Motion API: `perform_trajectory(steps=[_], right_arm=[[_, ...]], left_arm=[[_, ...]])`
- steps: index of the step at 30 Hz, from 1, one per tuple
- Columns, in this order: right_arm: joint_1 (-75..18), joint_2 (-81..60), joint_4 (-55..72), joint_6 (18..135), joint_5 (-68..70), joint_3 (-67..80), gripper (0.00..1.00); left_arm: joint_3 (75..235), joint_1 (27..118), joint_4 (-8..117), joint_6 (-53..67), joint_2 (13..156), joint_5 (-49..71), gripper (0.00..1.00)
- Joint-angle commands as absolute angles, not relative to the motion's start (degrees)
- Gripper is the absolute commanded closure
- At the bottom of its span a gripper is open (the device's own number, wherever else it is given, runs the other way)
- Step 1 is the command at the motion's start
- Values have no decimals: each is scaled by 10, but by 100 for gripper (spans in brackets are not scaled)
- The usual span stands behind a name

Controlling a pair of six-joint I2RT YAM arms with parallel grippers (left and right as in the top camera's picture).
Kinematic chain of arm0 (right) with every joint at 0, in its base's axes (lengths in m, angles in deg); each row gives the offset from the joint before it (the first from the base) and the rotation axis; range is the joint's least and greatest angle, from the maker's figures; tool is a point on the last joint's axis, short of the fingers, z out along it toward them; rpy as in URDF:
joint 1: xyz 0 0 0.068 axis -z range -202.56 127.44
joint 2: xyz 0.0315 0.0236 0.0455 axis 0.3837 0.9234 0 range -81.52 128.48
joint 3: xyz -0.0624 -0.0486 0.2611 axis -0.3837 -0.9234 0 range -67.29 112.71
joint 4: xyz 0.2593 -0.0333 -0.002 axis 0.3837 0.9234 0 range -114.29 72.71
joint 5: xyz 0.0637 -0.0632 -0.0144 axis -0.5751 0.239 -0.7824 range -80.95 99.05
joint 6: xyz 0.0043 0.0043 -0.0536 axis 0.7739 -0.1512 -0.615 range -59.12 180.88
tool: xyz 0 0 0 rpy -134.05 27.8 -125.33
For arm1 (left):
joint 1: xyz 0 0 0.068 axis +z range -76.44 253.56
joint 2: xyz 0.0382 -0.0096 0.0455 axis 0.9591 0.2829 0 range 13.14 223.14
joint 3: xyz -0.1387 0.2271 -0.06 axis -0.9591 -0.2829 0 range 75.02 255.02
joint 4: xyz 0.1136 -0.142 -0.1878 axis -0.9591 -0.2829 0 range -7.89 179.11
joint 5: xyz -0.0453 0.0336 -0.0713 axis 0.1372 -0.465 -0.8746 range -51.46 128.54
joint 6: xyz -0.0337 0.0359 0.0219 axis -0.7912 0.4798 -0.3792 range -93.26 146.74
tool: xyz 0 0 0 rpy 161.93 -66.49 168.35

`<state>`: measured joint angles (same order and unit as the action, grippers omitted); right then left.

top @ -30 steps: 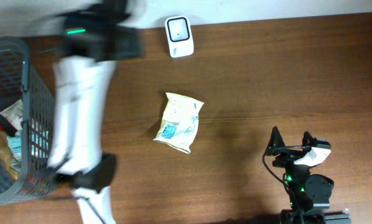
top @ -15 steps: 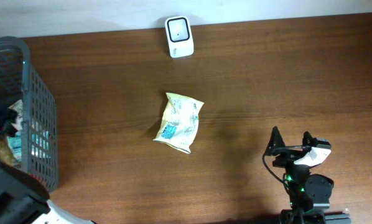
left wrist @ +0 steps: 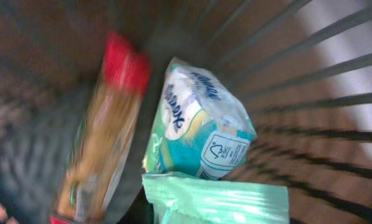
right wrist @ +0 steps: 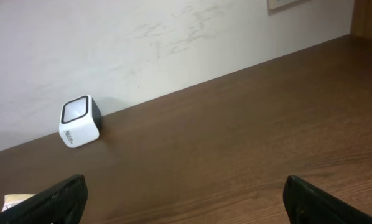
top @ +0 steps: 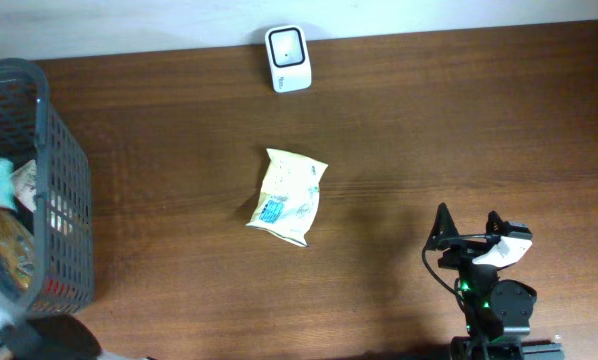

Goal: Scan the item barcode
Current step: 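Grasp the blue tissue pack from the basket, place beside the bag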

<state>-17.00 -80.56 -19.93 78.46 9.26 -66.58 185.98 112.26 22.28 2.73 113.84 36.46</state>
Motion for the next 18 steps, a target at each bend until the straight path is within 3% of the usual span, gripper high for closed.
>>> perform_trajectory(steps=[1, 4, 8, 12, 13, 14, 15, 16, 17, 18], right_arm=[[-173, -808, -197, 783, 98, -670, 2], [-173, -808, -197, 783, 98, -670, 2], [-173, -808, -197, 783, 98, -670, 1], [-173, -808, -197, 783, 98, -670, 2], [-173, -808, -197, 783, 98, -670, 2], [-173, -808, -197, 783, 98, -670, 1], [-173, -808, -197, 783, 98, -670, 2], [-173, -808, -197, 783, 98, -670, 2], [-173, -808, -197, 783, 98, -670, 1], [-173, -808, -197, 783, 98, -670, 1]], left_arm=[[1930, 1097, 220, 57, 1016, 369, 98], [1929, 1077, 169, 57, 993, 493, 96], [1928, 1078, 127, 56, 1044, 519, 94], [1928, 1079, 120, 52, 1111, 519, 76], [1928, 1078, 118, 52, 1121, 519, 76], [1928, 1078, 116, 52, 1130, 519, 84], [1928, 1078, 115, 52, 1135, 519, 100], [1928, 1078, 115, 52, 1135, 519, 100], [1928, 1078, 115, 52, 1135, 519, 87], [1928, 1078, 114, 52, 1135, 519, 82]])
